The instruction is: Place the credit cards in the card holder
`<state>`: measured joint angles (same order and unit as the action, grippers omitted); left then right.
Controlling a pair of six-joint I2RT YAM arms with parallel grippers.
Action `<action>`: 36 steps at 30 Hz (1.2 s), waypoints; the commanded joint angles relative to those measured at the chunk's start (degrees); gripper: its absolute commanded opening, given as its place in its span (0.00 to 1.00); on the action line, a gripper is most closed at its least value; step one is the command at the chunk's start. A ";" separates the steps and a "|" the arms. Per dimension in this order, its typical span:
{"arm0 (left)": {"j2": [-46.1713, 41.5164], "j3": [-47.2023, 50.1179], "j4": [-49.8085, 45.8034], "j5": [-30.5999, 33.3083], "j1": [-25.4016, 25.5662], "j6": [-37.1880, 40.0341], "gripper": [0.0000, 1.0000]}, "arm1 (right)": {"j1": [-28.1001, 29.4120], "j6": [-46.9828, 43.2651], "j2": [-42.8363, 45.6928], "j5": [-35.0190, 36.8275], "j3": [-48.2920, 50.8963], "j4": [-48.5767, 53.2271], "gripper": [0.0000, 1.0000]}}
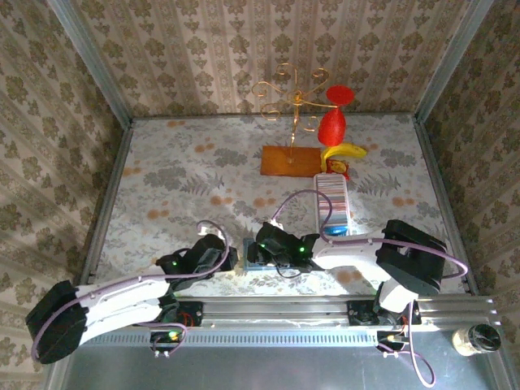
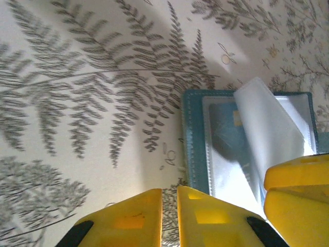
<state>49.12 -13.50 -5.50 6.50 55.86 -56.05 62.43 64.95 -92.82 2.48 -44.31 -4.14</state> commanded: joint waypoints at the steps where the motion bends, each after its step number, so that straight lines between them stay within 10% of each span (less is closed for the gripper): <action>1: -4.48 0.11 -9.07 5.84 0.39 -2.04 0.16 | 0.73 0.47 -1.37 -0.67 -2.24 -0.51 0.42; 18: -21.87 -4.23 -29.24 16.26 0.13 -4.47 0.29 | 3.65 -3.93 -2.22 -3.70 -10.44 -3.14 0.42; 27: -15.52 -5.04 -16.94 7.25 0.05 1.47 0.42 | 3.92 -5.34 7.30 12.66 -6.47 22.12 0.46; 36: -0.95 -6.34 -4.02 -2.36 -0.04 4.14 0.47 | 2.69 -2.20 9.78 13.27 1.62 24.07 0.53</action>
<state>45.84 -18.13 -15.42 8.64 55.86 -54.13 65.47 61.12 -82.96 12.91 -43.51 17.26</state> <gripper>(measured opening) 0.462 0.533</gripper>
